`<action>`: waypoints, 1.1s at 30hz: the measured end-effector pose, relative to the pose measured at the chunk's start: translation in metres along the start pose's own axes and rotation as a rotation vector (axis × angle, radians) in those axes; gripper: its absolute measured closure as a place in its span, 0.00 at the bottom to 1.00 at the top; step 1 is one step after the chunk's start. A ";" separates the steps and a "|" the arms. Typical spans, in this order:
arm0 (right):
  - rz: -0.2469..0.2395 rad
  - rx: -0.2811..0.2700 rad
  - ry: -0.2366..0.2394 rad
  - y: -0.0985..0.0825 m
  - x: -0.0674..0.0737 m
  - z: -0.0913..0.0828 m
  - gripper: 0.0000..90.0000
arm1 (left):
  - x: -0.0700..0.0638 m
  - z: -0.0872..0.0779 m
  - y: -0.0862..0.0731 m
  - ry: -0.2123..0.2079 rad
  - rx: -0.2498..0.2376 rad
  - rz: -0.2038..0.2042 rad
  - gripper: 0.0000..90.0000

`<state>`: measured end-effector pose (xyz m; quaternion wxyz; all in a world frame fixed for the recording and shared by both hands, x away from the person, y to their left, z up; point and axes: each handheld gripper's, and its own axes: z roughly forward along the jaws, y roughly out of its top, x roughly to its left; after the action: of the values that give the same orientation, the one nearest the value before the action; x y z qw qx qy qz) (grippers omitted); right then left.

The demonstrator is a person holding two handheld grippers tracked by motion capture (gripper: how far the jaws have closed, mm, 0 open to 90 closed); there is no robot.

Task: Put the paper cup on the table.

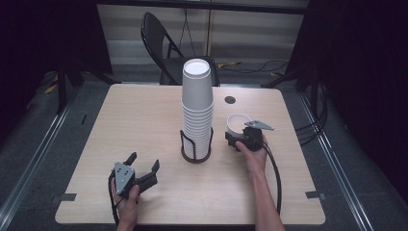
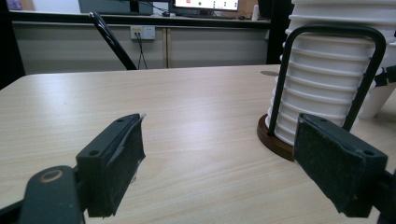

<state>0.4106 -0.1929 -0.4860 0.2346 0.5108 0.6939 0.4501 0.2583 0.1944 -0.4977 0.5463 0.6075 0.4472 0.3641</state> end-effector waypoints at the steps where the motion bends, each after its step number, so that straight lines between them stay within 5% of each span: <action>1: -0.004 0.005 -0.004 -0.001 0.001 -0.001 0.15 | 0.000 0.000 0.000 0.002 0.000 0.003 0.18; 11: 0.037 0.000 -0.016 -0.011 0.001 -0.015 0.15 | 0.000 0.000 0.000 0.007 -0.003 0.002 0.18; 20: 0.056 -0.098 -0.034 -0.019 0.010 -0.046 0.15 | -0.001 0.000 0.000 0.021 -0.004 0.005 0.18; 28: 0.057 -0.176 -0.044 -0.027 0.030 -0.070 0.15 | -0.005 0.000 0.000 0.061 0.001 0.040 0.19; 33: 0.029 -0.215 -0.028 -0.033 0.047 -0.081 0.15 | -0.003 0.000 0.000 0.059 -0.002 0.016 0.19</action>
<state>0.3132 -0.1836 -0.4686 0.2912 0.4988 0.6309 0.5181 0.2569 0.1914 -0.4976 0.5306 0.5994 0.4581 0.3866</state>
